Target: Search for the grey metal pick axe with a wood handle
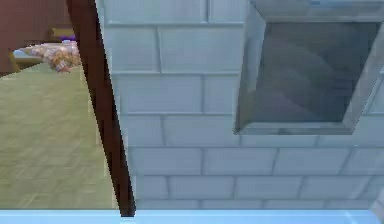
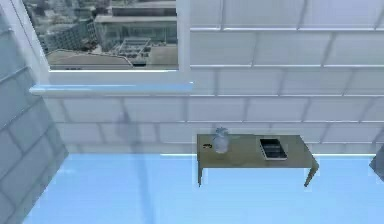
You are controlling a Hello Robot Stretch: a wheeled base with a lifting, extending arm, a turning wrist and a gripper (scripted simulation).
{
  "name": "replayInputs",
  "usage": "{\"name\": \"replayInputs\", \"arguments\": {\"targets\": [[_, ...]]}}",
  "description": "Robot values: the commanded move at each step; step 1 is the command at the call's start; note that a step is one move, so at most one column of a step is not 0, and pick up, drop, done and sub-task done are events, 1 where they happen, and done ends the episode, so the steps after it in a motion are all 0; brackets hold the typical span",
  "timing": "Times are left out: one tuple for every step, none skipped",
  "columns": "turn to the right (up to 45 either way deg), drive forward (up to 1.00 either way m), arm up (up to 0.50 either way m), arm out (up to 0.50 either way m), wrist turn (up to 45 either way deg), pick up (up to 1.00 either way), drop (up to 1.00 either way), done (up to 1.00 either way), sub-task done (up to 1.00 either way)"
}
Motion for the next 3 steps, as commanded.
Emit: {"name": "replayInputs", "arguments": {"targets": [[-45.0,0.00,0.00,0.00,0.0,0.00,0.00,0.00,0.00],[-18.0,0.00,0.00,0.00,0.0,0.00,0.00,0.00,0.00],[0.0,0.95,0.00,0.00,0.0,0.00,0.00,0.00,0.00]]}}
